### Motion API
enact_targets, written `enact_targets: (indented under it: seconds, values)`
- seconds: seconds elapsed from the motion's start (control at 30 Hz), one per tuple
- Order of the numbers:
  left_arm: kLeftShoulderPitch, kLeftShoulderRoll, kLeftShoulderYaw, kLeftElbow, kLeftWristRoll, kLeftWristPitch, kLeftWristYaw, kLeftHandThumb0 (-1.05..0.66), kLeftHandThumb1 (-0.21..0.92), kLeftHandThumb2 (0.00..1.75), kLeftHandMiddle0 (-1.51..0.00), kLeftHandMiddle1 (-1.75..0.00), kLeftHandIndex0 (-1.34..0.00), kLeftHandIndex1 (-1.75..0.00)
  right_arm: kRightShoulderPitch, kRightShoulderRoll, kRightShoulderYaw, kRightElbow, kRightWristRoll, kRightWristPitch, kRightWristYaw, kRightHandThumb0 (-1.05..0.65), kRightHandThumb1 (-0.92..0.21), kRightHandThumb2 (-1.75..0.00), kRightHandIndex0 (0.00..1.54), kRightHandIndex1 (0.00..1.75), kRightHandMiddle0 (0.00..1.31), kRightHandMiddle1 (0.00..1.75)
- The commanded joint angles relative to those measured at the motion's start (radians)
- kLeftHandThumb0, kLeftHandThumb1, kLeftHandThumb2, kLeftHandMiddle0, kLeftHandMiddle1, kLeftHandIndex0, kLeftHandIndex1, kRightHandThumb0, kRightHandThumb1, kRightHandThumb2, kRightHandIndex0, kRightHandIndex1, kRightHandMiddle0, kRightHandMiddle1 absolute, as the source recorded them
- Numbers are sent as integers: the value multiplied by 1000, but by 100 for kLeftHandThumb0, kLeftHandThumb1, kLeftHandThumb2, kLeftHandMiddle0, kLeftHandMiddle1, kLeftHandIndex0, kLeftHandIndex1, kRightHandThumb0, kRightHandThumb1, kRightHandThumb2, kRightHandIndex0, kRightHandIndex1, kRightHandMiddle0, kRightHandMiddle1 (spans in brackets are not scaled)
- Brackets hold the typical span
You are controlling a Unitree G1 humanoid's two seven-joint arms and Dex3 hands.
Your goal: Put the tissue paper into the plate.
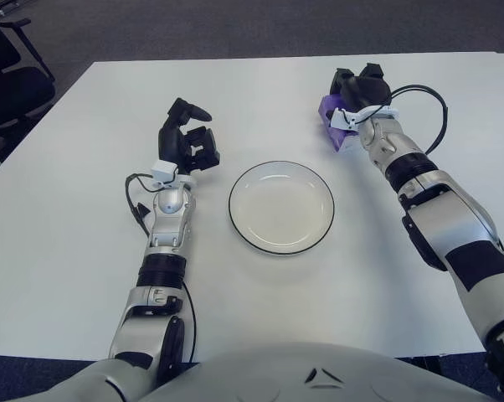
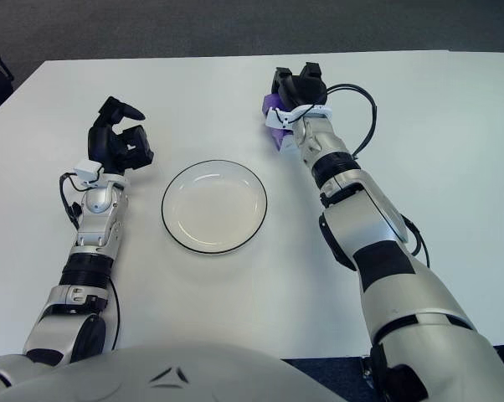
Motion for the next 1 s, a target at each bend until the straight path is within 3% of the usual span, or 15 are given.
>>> enact_targets:
  seconds: [0.0, 0.33, 0.53, 0.83, 0.97]
  values:
    - [200, -69, -7, 118, -7, -7, 1, -45, 42, 119, -131, -175, -53, -175, 110, -15, -10, 9, 17, -8, 2, 0, 0, -158, 95, 146, 63, 175]
    - [195, -64, -9, 123, -5, 0, 0, -45, 42, 119, -131, -175, -53, -175, 137, -69, -59, -144, 41, -44, 7, 0, 1, -162, 93, 153, 64, 175]
    - [194, -65, -8, 126, -5, 0, 0, -45, 42, 119, -131, -175, -53, -175, 179, -117, -112, -330, 53, -49, 29, 0, 1, -163, 91, 157, 63, 175]
    - [189, -67, -9, 136, -5, -1, 1, -45, 43, 119, -131, -175, -53, -175, 244, -124, -172, -527, 55, -20, 26, 0, 3, -166, 93, 157, 66, 175]
    - [190, -66, -11, 135, 0, -1, 2, -45, 42, 119, -131, -175, -53, -175, 265, -128, -193, -571, 59, -52, 10, 0, 4, -166, 93, 157, 66, 175]
